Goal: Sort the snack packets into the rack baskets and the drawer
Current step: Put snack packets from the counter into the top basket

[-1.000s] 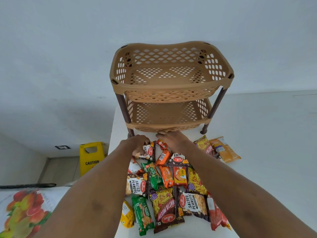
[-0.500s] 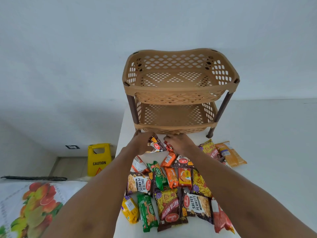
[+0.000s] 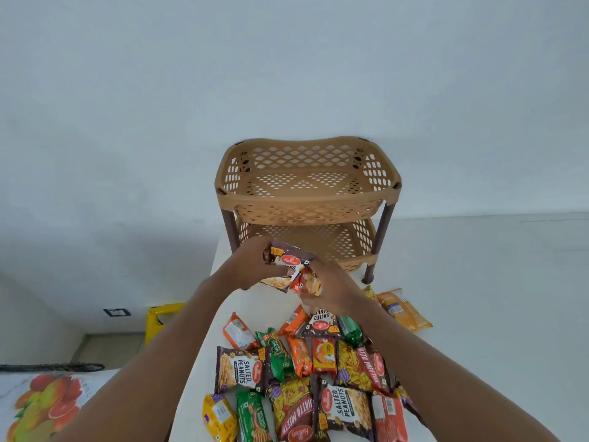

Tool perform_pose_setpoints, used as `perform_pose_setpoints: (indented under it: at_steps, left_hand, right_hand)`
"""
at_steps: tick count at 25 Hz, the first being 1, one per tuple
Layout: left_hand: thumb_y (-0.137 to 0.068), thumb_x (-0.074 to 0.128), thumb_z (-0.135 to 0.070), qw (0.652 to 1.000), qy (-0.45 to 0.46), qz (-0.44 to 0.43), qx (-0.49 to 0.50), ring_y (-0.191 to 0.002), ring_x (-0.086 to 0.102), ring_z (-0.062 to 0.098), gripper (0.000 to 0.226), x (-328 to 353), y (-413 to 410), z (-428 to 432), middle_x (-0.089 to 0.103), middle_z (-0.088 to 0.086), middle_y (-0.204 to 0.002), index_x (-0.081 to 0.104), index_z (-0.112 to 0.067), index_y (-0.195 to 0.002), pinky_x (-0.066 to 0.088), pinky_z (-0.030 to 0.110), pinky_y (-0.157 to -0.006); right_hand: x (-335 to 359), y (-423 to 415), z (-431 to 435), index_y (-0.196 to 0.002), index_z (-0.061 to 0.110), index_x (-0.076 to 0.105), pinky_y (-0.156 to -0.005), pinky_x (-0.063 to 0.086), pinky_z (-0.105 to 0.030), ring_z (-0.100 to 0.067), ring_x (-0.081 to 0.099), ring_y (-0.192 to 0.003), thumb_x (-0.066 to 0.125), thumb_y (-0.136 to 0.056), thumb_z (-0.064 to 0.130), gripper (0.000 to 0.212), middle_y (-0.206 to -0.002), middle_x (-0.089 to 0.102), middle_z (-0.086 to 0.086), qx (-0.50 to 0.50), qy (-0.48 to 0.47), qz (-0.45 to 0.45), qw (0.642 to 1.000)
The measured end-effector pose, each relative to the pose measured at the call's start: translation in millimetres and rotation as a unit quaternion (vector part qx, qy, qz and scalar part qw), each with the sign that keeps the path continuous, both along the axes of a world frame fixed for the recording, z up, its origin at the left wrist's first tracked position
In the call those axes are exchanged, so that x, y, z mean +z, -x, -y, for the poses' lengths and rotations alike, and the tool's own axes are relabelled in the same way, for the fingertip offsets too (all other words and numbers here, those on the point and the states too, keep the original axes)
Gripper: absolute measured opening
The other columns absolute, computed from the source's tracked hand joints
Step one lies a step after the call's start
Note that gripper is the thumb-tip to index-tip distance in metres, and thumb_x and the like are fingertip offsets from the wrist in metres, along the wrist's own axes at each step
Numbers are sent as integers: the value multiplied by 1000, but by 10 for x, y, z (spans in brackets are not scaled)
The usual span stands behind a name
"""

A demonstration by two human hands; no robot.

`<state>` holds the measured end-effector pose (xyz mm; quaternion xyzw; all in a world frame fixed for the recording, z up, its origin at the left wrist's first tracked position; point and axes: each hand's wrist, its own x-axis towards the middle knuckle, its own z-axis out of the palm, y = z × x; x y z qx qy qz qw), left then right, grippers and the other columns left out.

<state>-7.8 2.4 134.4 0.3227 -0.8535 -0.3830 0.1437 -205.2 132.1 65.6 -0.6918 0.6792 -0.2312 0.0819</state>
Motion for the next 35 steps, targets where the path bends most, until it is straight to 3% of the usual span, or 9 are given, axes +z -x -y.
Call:
perform_pose_setpoints:
  at_steps: [3, 7, 11, 14, 17, 22, 25, 29, 35]
  left_hand:
    - [-81, 89, -28, 994, -15, -110, -18, -103, 72, 12, 38, 702, 118, -81, 76, -12, -107, 72, -31, -115, 59, 30, -84]
    - [-85, 86, -19, 936, -120, -322, 83, -102, 76, 35, 36, 1306, 247, 91, 79, 10, -112, 73, -18, -118, 63, 53, -87]
    - [-86, 83, -9, 841, -260, -414, 232, -83, 80, 23, 36, 1615, 417, 541, 79, 11, -108, 69, -6, -119, 63, 35, -59]
    - [-86, 84, -10, 849, -289, -351, 271, -74, 77, 24, 37, 1624, 564, 943, 78, 16, -106, 68, -2, -119, 58, 29, -47]
    - [-93, 77, -10, 887, -254, -259, 284, -74, 74, 25, 23, 1554, 720, 1283, 76, 20, -105, 64, 0, -109, 56, 27, -44]
    - [-84, 87, -19, 952, -125, -59, 274, -80, 75, 30, 36, 1151, 902, 1945, 76, 19, -92, 64, 4, -99, 65, 49, -72]
    - [-78, 91, -26, 959, -52, 9, 277, -84, 74, 30, 38, 902, 1001, 2219, 76, 13, -93, 65, -3, -94, 64, 50, -80]
    - [-84, 87, -28, 956, 35, 51, 286, -71, 64, 24, 32, 818, 1017, 2178, 68, 8, -80, 61, -9, -82, 53, 38, -67]
    - [-81, 84, -25, 956, 199, 100, 189, -112, 67, 26, 38, 805, 991, 2119, 72, 3, -120, 72, -17, -116, 55, 38, -90]
  right_hand:
    - [254, -2, -85, -134, 37, 49, -96, 46, -23, -9, 55, -119, 77, -87, 39, 55, -130, 56, 13, 3, 67, 153, 986]
    - [709, -45, -47, -128, 29, 52, -91, 53, -29, -12, 60, -109, 81, -86, 27, 51, -119, 58, 4, -21, 189, 237, 953]
    - [1281, 17, 196, -125, 23, 53, -89, 56, -31, -11, 62, -107, 81, -87, 31, 47, -117, 59, 6, -66, 269, 268, 923]
    - [1642, 171, 505, -123, 38, 48, -89, 56, -33, -14, 63, -111, 75, -88, 51, 47, -121, 60, 5, -133, 280, 284, 907]
    - [1823, 348, 831, -116, 36, 51, -86, 58, -35, -14, 64, -106, 72, -89, 52, 38, -117, 62, 3, -180, 259, 314, 895]
    - [1796, 641, 1303, -118, 24, 51, -77, 59, -32, -14, 66, -96, 74, -90, 46, 42, -111, 64, 1, -243, 170, 314, 902]
    - [1688, 735, 1591, -120, 18, 56, -75, 64, -41, -16, 69, -88, 74, -85, 55, 54, -103, 67, 1, -262, 77, 282, 920]
    - [1582, 752, 1876, -132, 13, 47, -81, 60, -41, -23, 66, -101, 74, -83, 61, 73, -115, 64, -5, -284, -19, 208, 936]
    - [1423, 713, 2157, -155, 10, 31, -96, 56, -46, -32, 64, -117, 73, -91, 46, 85, -132, 63, -15, -294, -64, 166, 939]
